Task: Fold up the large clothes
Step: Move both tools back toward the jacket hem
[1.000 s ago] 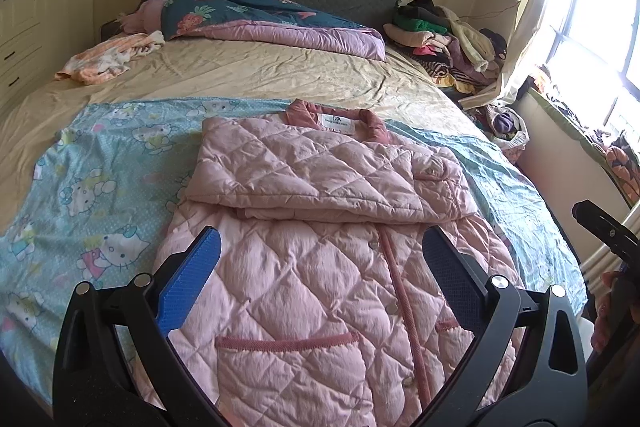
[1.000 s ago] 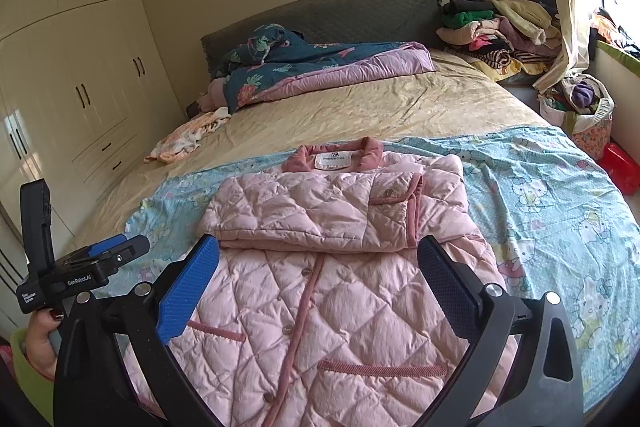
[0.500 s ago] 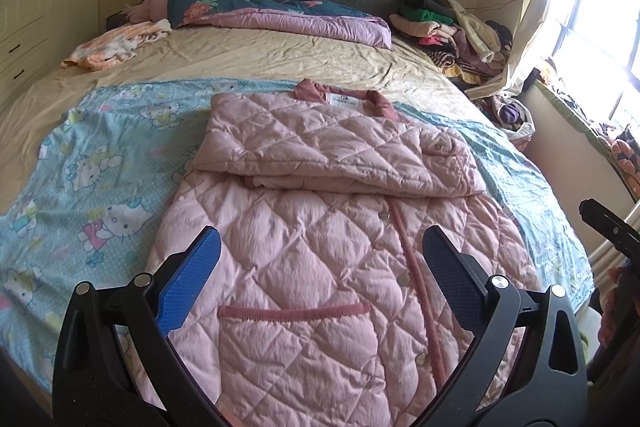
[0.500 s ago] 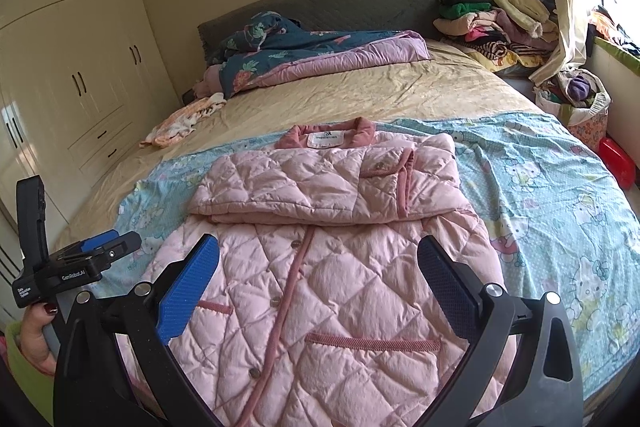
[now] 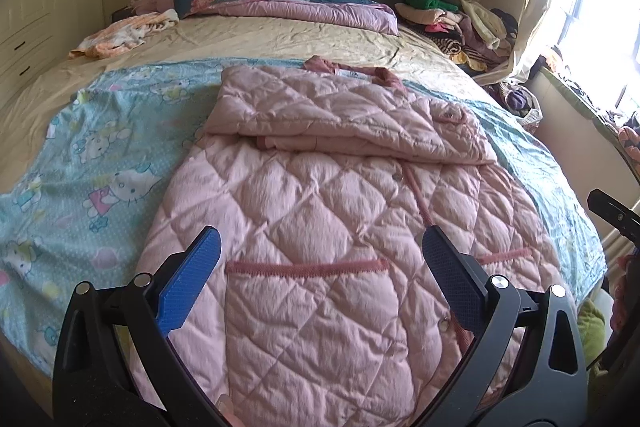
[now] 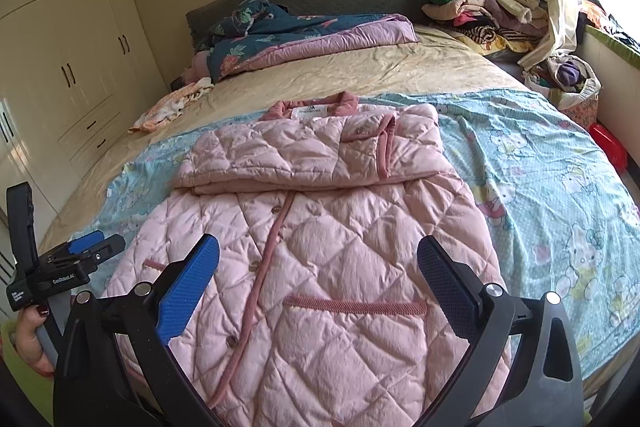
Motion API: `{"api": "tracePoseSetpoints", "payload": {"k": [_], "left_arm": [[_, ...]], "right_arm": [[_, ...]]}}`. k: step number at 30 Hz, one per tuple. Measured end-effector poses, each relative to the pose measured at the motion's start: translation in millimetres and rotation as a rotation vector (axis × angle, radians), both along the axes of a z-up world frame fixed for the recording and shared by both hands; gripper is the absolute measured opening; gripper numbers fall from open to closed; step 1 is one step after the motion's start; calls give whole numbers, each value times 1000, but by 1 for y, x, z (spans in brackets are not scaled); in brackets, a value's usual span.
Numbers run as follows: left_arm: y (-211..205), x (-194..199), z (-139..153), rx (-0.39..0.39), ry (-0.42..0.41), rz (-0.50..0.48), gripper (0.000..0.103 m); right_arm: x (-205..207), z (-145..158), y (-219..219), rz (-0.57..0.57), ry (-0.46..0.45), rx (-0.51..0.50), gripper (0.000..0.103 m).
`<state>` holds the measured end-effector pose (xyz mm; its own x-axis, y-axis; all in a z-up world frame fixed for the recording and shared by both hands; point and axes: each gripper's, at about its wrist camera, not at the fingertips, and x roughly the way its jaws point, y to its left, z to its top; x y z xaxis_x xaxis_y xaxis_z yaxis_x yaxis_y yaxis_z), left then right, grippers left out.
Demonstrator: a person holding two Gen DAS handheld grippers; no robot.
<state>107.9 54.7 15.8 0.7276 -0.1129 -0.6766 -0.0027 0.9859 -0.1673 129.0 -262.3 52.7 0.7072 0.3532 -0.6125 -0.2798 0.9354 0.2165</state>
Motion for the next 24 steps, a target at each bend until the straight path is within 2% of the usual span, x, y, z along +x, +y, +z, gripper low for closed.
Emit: {"api": "tracePoseSetpoints", "payload": {"k": [15, 24], "left_arm": [[4, -22, -23, 40, 30, 12, 95], [23, -33, -44, 53, 75, 52, 95]], "right_arm": [[-18, -37, -25, -36, 63, -60, 99], [-23, -59, -47, -68, 116, -90, 99]]}}
